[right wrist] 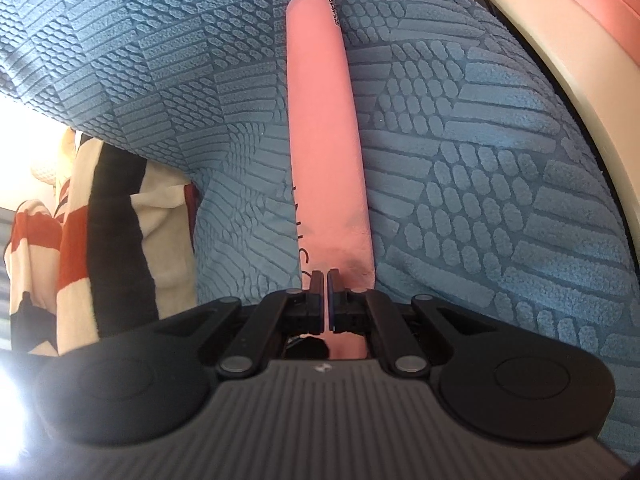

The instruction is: Organize objects

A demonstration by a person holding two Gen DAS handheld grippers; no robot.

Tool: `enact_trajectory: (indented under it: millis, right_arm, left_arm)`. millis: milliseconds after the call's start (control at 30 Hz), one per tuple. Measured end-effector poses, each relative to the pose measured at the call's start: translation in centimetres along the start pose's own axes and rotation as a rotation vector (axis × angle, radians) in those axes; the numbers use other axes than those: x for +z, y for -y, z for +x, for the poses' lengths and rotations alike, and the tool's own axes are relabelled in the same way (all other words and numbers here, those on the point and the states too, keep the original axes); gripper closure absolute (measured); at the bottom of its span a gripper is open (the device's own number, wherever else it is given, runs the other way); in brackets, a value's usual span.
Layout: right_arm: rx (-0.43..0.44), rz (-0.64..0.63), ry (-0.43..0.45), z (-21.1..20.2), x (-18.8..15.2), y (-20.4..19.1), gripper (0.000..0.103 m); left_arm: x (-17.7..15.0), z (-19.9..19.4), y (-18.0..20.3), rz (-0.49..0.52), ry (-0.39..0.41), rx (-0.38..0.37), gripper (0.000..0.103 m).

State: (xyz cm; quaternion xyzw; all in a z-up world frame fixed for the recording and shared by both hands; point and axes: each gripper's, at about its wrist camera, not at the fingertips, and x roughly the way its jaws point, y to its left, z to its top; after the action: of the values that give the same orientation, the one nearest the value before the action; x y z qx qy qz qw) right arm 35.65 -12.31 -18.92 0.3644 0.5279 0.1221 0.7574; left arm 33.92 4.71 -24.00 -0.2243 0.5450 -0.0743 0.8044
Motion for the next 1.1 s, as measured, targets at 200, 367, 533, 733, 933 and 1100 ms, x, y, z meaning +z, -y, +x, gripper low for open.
enact_trajectory:
  millis: [200, 367, 533, 733, 933, 1100]
  right_arm:
    - [-0.014, -0.025, 0.044, -1.2, 0.6, -0.3, 0.087]
    - [0.008, -0.059, 0.13, -3.2, 2.4, -0.5, 0.037]
    - [-0.01, -0.114, 0.153, -3.0, 5.1, -0.5, 0.037]
    - [-0.072, -0.151, 0.148, -0.8, 7.9, 0.1, 0.037]
    - [-0.017, -0.127, 0.161, 0.3, 9.4, 0.9, 0.037]
    - [0.113, -0.088, 0.088, 1.6, 10.0, 1.4, 0.037]
  left_arm:
    - [-0.3, 0.1, 0.3, 0.017, 0.013, 0.022, 0.092]
    - [-0.4, 0.4, 0.9, 0.034, 0.022, 0.036, 0.092]
    - [-0.5, 0.3, 0.8, 0.028, 0.024, 0.041, 0.092]
    - [-0.4, 0.2, 0.6, 0.017, 0.026, 0.036, 0.092]
    - [-0.3, 0.3, 0.5, 0.008, 0.033, 0.034, 0.092]
    - [-0.2, 0.3, 0.5, 0.007, 0.039, 0.035, 0.092]
